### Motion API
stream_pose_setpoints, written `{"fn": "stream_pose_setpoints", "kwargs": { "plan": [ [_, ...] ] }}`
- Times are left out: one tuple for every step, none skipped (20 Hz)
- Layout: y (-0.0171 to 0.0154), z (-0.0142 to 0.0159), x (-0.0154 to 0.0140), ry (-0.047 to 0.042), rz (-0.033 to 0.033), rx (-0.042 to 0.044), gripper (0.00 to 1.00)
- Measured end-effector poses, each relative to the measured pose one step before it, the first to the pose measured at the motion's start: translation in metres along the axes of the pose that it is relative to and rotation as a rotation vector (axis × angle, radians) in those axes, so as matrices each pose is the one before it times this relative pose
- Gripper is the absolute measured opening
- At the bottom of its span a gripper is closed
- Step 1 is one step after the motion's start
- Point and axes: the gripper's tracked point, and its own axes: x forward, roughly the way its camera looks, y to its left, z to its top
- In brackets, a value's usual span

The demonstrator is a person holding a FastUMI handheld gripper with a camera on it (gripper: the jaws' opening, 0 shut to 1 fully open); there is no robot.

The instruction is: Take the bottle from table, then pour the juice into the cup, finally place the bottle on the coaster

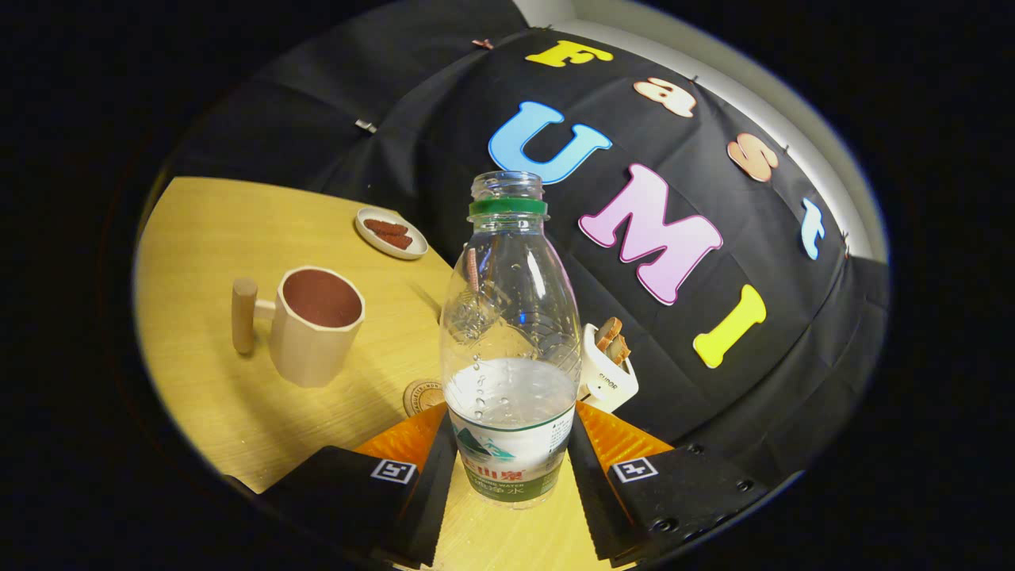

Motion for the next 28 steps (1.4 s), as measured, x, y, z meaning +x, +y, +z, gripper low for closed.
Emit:
{"fn": "stream_pose_setpoints", "kwargs": {
  "plan": [
    [0.00255, 0.00137, 0.00205, 0.00860, -0.00151, -0.03956, 0.74],
    [0.00235, -0.00083, 0.00282, 0.01157, 0.00018, -0.03423, 0.74],
    [0.00245, -0.00079, 0.00409, 0.01221, 0.00173, -0.02905, 0.74],
    [0.00280, -0.00031, 0.00338, 0.01473, 0.00444, -0.02963, 0.74],
    [0.00247, 0.00003, 0.00277, 0.01398, 0.00528, -0.03180, 0.74],
    [0.00099, 0.00109, 0.00174, 0.00874, -0.00043, -0.03060, 0.74],
    [-0.00018, 0.00215, 0.00201, 0.00171, -0.00656, -0.03800, 0.74],
    [-0.00191, 0.00326, -0.00090, -0.00088, -0.00806, -0.04399, 0.74],
    [0.00017, 0.00378, 0.00258, -0.00149, -0.00204, -0.03746, 0.73],
    [-0.00093, 0.00404, 0.00162, -0.00654, -0.00056, -0.03062, 0.73],
    [0.00123, 0.00213, 0.00266, 0.00270, 0.00216, -0.02866, 0.73],
    [0.00246, -0.00139, 0.00252, 0.01310, 0.00266, -0.02792, 0.73],
    [0.00238, -0.00122, 0.00208, 0.01746, 0.00014, -0.03041, 0.73],
    [0.00018, -0.00094, 0.00087, 0.01262, -0.00781, -0.03337, 0.73],
    [0.00248, -0.00071, -0.00013, 0.00581, 0.00052, -0.03515, 0.73],
    [0.00289, 0.00172, 0.00137, 0.00031, 0.00238, -0.03528, 0.73],
    [0.00183, 0.00160, -0.00057, -0.00203, 0.00185, -0.03510, 0.73],
    [0.00347, -0.00078, 0.00032, 0.00279, 0.00495, -0.02926, 0.73],
    [0.00234, -0.00198, -0.00012, 0.01032, 0.00634, -0.02311, 0.72],
    [0.00202, -0.00450, -0.00003, 0.01381, 0.00865, -0.01694, 0.72],
    [0.00042, -0.00248, 0.00066, 0.00869, 0.00290, -0.00999, 0.73],
    [0.00060, -0.00090, 0.00158, 0.00570, 0.00230, -0.01198, 0.73],
    [-0.00056, -0.00069, 0.00023, 0.00522, -0.00070, -0.01302, 0.72],
    [-0.00039, -0.00204, 0.00121, 0.00764, -0.00207, -0.01515, 0.72],
    [-0.00018, -0.00183, 0.00106, 0.00711, -0.00096, -0.01384, 0.72],
    [-0.00392, -0.00040, -0.00057, 0.00225, -0.00798, -0.01104, 0.72],
    [-0.00234, 0.00114, -0.00123, -0.00139, -0.00347, -0.00964, 0.72],
    [-0.00120, 0.00086, 0.00151, -0.00389, -0.00423, -0.00885, 0.72]
  ]
}}
